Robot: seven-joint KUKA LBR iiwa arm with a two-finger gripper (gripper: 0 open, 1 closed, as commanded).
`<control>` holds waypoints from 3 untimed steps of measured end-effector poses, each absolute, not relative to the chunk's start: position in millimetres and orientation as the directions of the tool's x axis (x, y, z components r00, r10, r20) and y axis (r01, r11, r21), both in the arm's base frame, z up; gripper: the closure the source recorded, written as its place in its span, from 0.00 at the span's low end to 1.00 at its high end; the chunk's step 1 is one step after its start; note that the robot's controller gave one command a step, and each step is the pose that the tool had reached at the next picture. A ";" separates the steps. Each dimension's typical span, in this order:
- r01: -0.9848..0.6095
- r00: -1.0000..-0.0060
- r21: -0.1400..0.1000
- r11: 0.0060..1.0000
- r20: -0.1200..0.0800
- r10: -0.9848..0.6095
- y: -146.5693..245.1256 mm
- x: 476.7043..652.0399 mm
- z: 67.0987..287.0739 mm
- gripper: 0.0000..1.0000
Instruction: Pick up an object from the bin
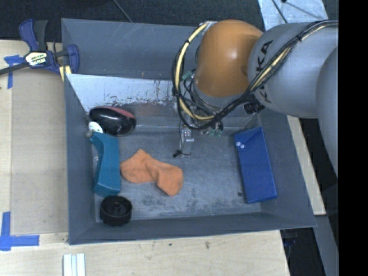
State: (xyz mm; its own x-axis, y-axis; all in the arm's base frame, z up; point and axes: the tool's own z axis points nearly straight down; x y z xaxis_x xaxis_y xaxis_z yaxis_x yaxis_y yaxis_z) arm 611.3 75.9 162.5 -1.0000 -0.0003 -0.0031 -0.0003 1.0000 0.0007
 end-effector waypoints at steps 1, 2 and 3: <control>-0.054 -0.998 0.000 0.999 -0.009 -0.054 92.1 587.0 112.2 0.00; -0.244 -0.970 0.000 0.970 0.000 -0.244 113.6 578.7 78.7 0.00; -0.237 -0.972 0.000 0.972 -0.003 -0.237 118.9 576.0 71.3 1.00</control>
Offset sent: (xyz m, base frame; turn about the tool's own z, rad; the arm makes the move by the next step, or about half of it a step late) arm -0.0345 0.0467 -0.0925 -0.2770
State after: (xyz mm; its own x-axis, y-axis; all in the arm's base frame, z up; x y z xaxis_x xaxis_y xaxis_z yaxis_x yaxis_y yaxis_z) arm 576.0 118.9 71.3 -0.9716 -0.2367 -0.0028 -0.2367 0.9716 0.0003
